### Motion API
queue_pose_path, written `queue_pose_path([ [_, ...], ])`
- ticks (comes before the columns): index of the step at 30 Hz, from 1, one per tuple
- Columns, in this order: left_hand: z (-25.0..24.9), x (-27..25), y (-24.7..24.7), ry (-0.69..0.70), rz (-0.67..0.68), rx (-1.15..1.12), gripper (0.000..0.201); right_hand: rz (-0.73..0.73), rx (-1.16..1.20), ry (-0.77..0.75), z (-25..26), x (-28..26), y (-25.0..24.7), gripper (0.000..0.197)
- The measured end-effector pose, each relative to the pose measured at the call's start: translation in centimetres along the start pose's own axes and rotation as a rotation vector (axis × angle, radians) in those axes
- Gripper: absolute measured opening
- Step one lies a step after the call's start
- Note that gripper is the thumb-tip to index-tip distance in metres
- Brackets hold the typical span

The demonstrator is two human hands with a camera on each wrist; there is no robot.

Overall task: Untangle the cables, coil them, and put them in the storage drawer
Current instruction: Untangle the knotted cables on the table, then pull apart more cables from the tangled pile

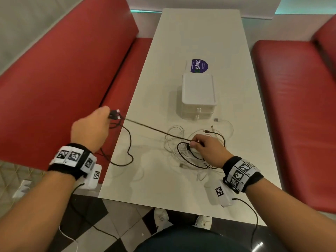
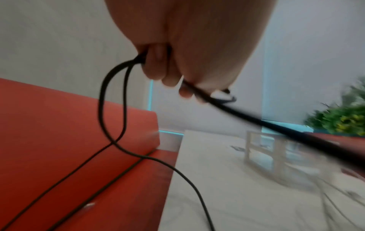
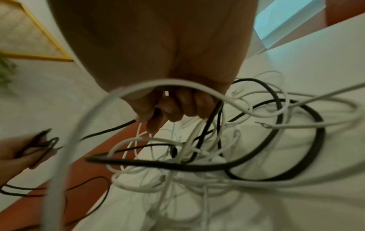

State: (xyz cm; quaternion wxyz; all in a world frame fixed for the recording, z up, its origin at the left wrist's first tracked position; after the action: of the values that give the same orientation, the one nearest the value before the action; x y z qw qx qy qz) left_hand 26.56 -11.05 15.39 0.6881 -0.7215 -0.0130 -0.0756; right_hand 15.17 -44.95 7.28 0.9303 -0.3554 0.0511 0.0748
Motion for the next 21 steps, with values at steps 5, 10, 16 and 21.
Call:
queue_pose_path([
  [5, 5.3, 2.5, -1.8, 0.158, -0.05, 0.289, 0.008, -0.037, 0.063, 0.012, -0.1, 0.0, -0.6, 0.008],
  [10, 15.0, 9.0, -1.5, 0.048, 0.002, 0.52, 0.02, -0.016, -0.091, 0.013, -0.4, 0.0, 0.0, 0.007],
  [16, 2.3, 1.7, -2.4, 0.263, 0.162, 0.49, 0.009, -0.149, -0.027, -0.049, 0.5, 0.2, -0.1, 0.013],
  [21, -5.1, -4.2, 1.7, 0.305, 0.399, 0.175, 0.018, -0.134, 0.134, -0.174, 3.6, -1.0, -2.0, 0.008],
])
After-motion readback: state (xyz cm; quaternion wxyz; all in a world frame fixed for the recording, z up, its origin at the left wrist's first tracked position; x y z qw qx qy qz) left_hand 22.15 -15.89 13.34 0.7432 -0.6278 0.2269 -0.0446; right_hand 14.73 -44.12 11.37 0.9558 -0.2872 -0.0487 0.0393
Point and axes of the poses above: each hand's wrist, its own x-axis towards the middle knuckle, its own y-axis out of the palm, z = x × y, the point moved 2 cm from there along x, towards the middle knuckle, and after that the axes turned 10 degrees about -y, right-handed, at the moved point
